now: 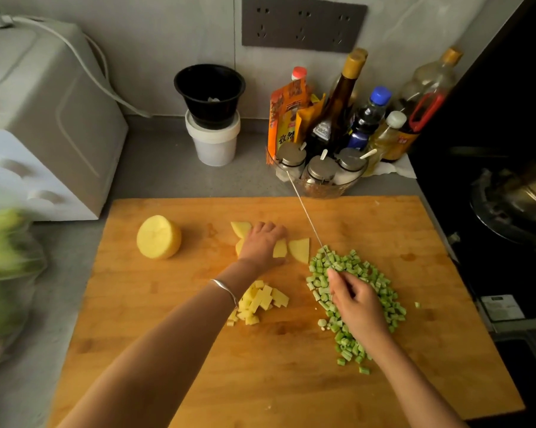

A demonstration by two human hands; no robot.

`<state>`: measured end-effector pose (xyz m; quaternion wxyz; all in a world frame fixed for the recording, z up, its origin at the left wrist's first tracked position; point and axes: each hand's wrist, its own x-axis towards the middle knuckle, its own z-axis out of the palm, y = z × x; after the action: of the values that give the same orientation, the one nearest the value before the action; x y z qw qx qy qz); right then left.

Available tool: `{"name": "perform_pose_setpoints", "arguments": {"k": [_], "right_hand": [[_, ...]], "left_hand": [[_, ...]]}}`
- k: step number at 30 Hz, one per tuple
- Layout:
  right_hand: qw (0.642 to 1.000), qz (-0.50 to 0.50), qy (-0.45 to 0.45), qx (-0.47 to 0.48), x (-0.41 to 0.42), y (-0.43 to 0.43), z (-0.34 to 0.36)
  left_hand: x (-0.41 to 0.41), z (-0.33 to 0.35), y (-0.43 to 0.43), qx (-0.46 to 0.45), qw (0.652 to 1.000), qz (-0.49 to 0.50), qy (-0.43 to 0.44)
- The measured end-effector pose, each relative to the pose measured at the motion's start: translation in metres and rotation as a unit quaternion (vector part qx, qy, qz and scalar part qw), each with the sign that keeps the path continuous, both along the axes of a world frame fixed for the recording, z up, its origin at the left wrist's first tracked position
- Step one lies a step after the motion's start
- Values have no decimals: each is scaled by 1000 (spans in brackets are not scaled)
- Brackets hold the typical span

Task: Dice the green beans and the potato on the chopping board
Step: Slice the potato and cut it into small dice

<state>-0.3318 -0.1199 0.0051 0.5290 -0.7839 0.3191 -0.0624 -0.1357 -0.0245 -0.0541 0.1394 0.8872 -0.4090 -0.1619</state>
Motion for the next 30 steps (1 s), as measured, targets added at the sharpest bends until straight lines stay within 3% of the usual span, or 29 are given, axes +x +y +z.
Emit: {"name": "perform_pose_setpoints", "arguments": {"k": [8,12,20,24,30], "right_hand": [[999,-16,-6,29,12,-10,-4],[999,-8,-16,37,17,-14,-8],[999,20,-21,38,24,-3,-17],[999,26,-17,40,27,3,-18],[998,41,-28,47,29,15,-16]], "left_hand": [[7,-8,-33,22,985,-168,-23],[20,-14,-26,16,988,-151,-17],[46,-23,39,37,992,-67,-101],[49,-21,47,15,999,-9,-33],[39,-29,77,-45,999,22,-11]]}}
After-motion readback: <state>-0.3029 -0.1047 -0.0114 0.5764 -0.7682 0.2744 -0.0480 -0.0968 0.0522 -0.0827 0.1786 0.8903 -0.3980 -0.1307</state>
